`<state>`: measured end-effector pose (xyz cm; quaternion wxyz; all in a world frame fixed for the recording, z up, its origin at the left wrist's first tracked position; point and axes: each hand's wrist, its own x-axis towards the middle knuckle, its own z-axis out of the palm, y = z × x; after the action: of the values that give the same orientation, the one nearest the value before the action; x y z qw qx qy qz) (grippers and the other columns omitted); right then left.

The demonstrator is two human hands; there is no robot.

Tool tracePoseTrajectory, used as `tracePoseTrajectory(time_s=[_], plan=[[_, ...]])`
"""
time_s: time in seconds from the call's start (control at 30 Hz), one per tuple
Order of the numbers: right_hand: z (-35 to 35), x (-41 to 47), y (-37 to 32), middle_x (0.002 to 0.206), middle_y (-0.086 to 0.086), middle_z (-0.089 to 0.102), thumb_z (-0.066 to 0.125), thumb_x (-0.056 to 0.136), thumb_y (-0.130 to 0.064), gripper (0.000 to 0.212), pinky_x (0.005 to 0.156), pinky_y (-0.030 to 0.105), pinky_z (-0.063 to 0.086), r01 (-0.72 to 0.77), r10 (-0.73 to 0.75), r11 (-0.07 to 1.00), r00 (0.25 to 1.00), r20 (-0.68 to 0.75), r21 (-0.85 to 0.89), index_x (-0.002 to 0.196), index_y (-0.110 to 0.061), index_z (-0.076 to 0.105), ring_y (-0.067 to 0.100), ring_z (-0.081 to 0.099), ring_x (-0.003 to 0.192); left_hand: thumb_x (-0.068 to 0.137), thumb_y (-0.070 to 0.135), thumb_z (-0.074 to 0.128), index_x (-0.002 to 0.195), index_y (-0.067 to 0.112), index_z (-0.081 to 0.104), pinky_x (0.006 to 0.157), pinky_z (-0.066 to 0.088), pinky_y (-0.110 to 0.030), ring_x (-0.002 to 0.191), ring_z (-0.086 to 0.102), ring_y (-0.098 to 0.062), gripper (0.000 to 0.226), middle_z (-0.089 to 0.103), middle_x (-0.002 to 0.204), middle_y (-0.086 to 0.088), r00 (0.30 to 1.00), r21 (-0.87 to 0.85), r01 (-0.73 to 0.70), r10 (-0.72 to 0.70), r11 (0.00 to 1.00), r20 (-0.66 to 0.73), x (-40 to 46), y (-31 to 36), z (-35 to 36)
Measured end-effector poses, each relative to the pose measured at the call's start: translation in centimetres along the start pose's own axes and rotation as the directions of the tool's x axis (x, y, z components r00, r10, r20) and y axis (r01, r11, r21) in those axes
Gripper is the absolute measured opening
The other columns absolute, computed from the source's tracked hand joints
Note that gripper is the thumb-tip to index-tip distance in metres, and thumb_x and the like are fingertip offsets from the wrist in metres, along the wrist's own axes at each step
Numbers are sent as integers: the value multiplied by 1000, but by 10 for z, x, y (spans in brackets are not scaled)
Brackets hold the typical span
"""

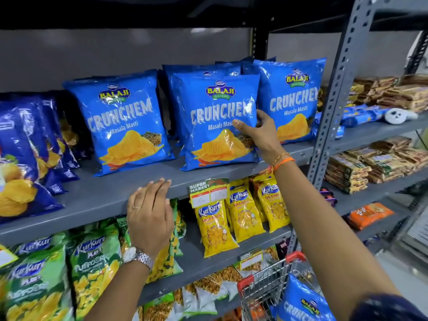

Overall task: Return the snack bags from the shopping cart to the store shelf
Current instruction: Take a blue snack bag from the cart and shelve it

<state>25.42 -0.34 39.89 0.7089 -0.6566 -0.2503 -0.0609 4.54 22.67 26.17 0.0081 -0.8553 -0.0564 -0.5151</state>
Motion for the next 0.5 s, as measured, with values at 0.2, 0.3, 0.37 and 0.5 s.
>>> tracePoseTrajectory(time_s=[0.2, 0.3, 0.37, 0.5], plan=[[-41, -48, -4, 125, 13, 68, 82, 84, -27, 66, 75, 11, 56, 36, -39, 999, 968, -248, -17, 139, -11, 48, 9, 70, 102, 92, 16, 51, 127, 15, 59, 118, 28, -39, 130, 54, -23, 36, 64, 134, -4, 983, -290, 75, -119, 954, -137, -17, 23, 0], [-76, -99, 24, 122, 15, 68, 81, 84, -22, 53, 80, 16, 57, 76, -77, 997, 937, -341, -18, 127, -17, 50, 6, 70, 94, 95, 20, 49, 128, 17, 57, 115, 32, -42, 133, 52, -23, 34, 61, 136, -5, 1000, -414, -8, 3, 910, -13, -56, 54, 12], [-104, -139, 60, 114, 11, 70, 81, 81, -24, 46, 84, 23, 58, 31, -34, 999, 914, -405, -15, 118, -21, 53, 10, 70, 92, 95, 20, 50, 130, 19, 57, 116, 30, -39, 134, 51, -22, 36, 59, 138, -3, 984, -467, -44, 120, 883, 133, -89, 76, 25], [-149, -231, 178, 89, 12, 68, 77, 83, 2, 29, 84, 38, 54, -257, 218, 966, 821, -527, 0, 103, -7, 58, 24, 65, 86, 95, 18, 48, 132, 19, 57, 117, 32, -38, 133, 52, -24, 38, 59, 139, -4, 857, -606, 28, 293, 795, 424, -168, 125, 62]])
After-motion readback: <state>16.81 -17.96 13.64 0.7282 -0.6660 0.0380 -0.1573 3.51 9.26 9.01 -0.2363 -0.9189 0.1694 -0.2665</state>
